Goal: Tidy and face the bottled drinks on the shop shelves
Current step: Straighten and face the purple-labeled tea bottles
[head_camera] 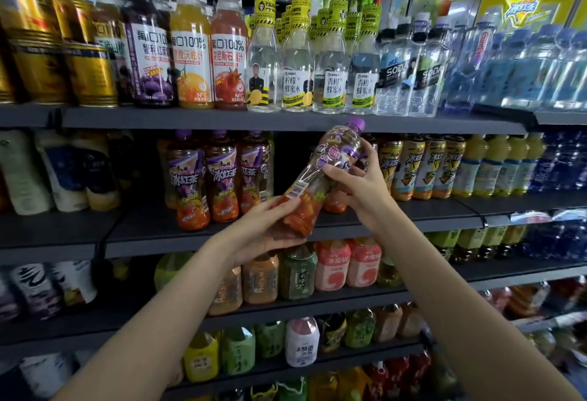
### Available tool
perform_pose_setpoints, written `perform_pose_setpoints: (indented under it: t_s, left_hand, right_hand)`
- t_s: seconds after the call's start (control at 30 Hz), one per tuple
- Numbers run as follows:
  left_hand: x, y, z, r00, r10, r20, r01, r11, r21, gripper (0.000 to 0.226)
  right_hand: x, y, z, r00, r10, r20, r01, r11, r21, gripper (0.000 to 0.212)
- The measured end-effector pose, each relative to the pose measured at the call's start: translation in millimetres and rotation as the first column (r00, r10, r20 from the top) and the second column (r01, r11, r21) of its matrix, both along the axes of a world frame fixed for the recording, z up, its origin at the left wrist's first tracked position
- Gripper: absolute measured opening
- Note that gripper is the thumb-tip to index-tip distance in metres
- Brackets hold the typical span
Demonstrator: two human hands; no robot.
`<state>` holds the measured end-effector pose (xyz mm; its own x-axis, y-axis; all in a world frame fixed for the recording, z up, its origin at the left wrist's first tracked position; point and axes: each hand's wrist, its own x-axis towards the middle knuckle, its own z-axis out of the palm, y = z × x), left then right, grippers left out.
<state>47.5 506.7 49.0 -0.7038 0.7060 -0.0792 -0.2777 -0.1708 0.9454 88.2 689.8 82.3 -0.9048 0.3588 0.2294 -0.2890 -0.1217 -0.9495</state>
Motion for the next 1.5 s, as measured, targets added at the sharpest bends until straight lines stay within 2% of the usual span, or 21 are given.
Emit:
perform_pose_setpoints:
  t_s: [0.07,0.1,0.13,0.17,0.23,0.33,0.4,0.43,0.47,0.5,0.57,0.6,0.67,0.73,0.87,0.97,1.03,1.13,1.23,1.37,1.5]
  left_hand:
    - [2,4,-2,0.994,0.059,-0.089,-0.057,0.998,0.022,0.042]
    - [3,6,-5,0.957,0.142,-0.255,-0.156,0.987,-0.039,0.042]
    - [2,9,-10,0.855,0.211,-0.474,-0.29,0.952,-0.101,0.046]
    - [0,11,-16,0.696,0.257,-0.671,-0.441,0.89,-0.117,0.054]
    - [0,12,-27,0.37,0.28,-0.886,-0.646,0.763,-0.029,0.065]
    - [-6,9,-43,-0.06,0.088,-0.994,-0.756,0.647,0.103,0.074]
    - [-11,8,-48,-0.217,-0.024,-0.976,-0.764,0.627,0.155,0.078]
    - [-11,8,-47,-0.207,-0.034,-0.978,-0.75,0.647,0.136,0.077]
    - [-11,10,-44,-0.138,-0.003,-0.99,-0.724,0.683,0.099,0.073]
    - [-10,11,-39,0.005,0.045,-0.999,-0.68,0.732,0.03,0.069]
    - [-10,12,-29,0.382,0.107,-0.918,-0.535,0.836,-0.125,0.065]
    - [-13,13,-26,0.512,0.11,-0.852,-0.479,0.86,-0.176,0.066]
    - [-19,17,-26,0.611,0.13,-0.781,-0.445,0.872,-0.203,0.069]
    - [-21,24,-32,0.585,0.18,-0.791,-0.48,0.863,-0.159,0.071]
    - [-24,34,-53,0.391,0.175,-0.904,-0.615,0.78,-0.115,0.077]
    - [-34,29,-57,0.406,0.042,-0.913,-0.584,0.78,-0.224,0.079]
    - [-44,21,-57,0.389,0.023,-0.921,-0.608,0.758,-0.238,0.071]
    - [-59,5,-58,0.338,0.142,-0.93,-0.746,0.643,-0.173,0.06]
    - [-75,0,-59,0.359,0.205,-0.91,-0.803,0.565,-0.189,0.058]
    - [-96,12,-55,0.433,0.256,-0.864,-0.802,0.547,-0.24,0.061]
    - [-124,25,-49,0.481,0.331,-0.812,-0.812,0.516,-0.271,0.062]
  right_hand:
    - [-1,1,0,1.0,0.022,0.0,-0.022,1.0,0.001,0.078]
    - [-2,0,0,1.0,0.015,0.016,-0.015,1.0,0.016,0.075]
    - [-4,0,-1,0.999,0.0,0.04,-0.002,0.999,0.043,0.071]
    - [-5,-1,-2,0.997,-0.012,0.074,0.008,0.999,0.054,0.068]
    - [-8,-4,-6,0.987,0.014,0.16,-0.012,1.0,-0.015,0.07]
    - [-13,-11,-17,0.968,0.074,0.239,-0.02,0.975,-0.221,0.091]
    - [-18,-12,-25,0.972,0.04,0.233,0.031,0.956,-0.291,0.091]
    - [-20,-12,-28,0.976,0.007,0.215,0.059,0.951,-0.303,0.084]
    - [-21,-11,-31,0.981,-0.016,0.191,0.074,0.951,-0.3,0.079]
    - [-22,-10,-32,0.987,-0.024,0.16,0.069,0.956,-0.284,0.075]
    - [-20,-5,-29,0.996,-0.017,0.09,0.036,0.977,-0.211,0.071]
    - [-18,-3,-25,0.998,-0.007,0.056,0.017,0.984,-0.175,0.07]
    - [-17,0,-20,1.0,0.025,0.004,-0.024,0.993,-0.111,0.068]
    - [-20,-2,-19,1.0,0.017,0.022,-0.016,1.0,-0.025,0.069]
    - [-35,-11,-36,0.976,-0.117,0.182,0.109,0.993,0.054,0.077]
    - [-48,-4,-51,0.965,-0.173,0.197,0.168,0.985,0.04,0.073]
    - [-56,1,-54,0.956,-0.252,0.149,0.215,0.95,0.226,0.076]
    - [-68,3,-51,0.954,-0.299,0.011,0.257,0.837,0.483,0.073]
    - [-87,3,-53,0.959,-0.276,-0.061,0.261,0.783,0.565,0.075]
    - [-117,-2,-63,0.965,-0.257,-0.059,0.233,0.724,0.649,0.076]
    - [-151,0,-65,0.948,-0.318,-0.006,0.252,0.738,0.626,0.072]
